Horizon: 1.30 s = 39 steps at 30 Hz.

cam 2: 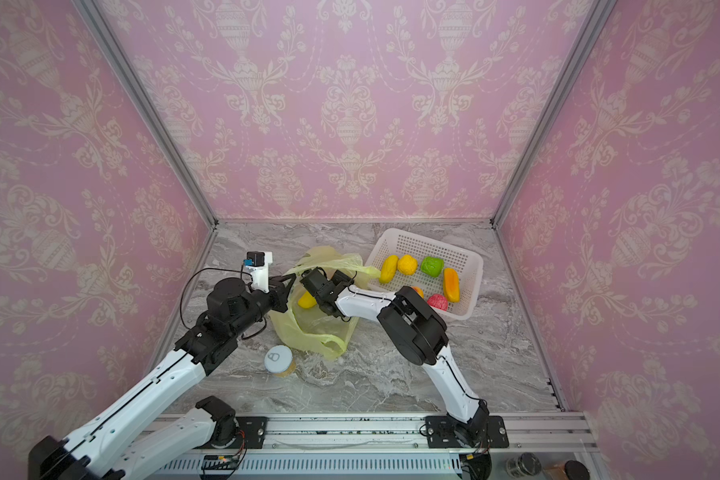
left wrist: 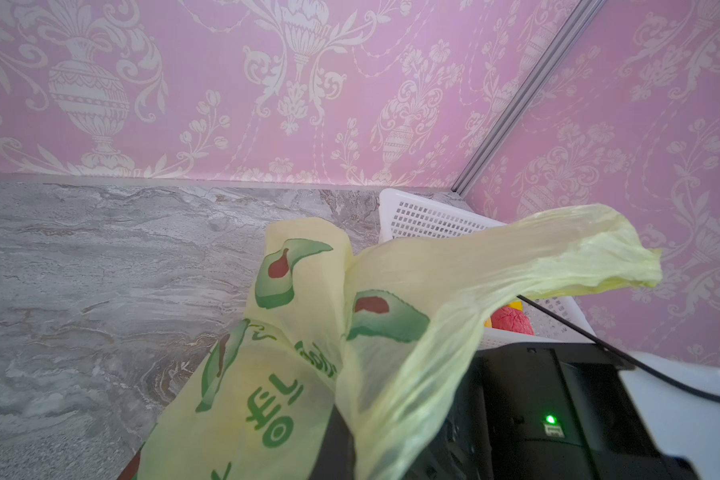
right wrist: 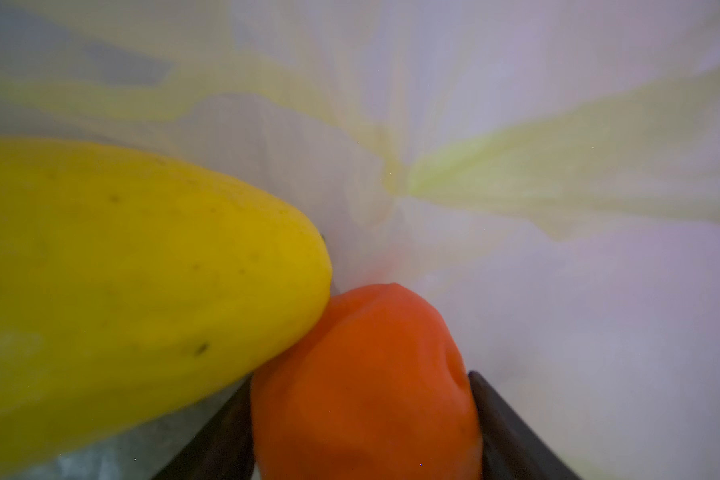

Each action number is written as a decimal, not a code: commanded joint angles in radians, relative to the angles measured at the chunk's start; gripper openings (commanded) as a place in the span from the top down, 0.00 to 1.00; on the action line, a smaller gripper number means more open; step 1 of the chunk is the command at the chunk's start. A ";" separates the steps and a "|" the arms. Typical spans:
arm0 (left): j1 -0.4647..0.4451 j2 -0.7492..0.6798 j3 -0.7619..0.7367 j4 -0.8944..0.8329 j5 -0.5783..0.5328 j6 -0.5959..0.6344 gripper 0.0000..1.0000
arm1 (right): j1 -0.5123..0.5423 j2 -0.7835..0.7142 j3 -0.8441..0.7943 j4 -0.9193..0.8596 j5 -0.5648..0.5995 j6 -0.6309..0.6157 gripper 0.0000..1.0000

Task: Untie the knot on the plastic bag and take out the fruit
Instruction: 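Lower the right gripper into the bag and grasp the orange fruit, then lift the orange fruit out and carry it over the basket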

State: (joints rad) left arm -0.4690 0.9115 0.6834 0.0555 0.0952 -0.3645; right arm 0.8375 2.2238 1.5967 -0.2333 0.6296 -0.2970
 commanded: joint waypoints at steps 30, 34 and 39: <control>-0.002 0.076 0.040 -0.118 -0.237 0.007 1.00 | -0.004 -0.779 -0.655 0.322 -0.698 0.097 0.85; -0.002 0.084 0.042 -0.128 -0.251 0.006 1.00 | -0.005 -0.921 -0.752 0.384 -0.758 0.103 0.86; -0.002 0.089 0.042 -0.133 -0.257 0.002 1.00 | -0.030 -1.093 -0.877 0.474 -0.780 0.137 0.88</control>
State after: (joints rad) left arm -0.4690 0.9958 0.6941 -0.0494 -0.1352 -0.3645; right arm 0.8234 1.2011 0.7654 0.1463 -0.1009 -0.1997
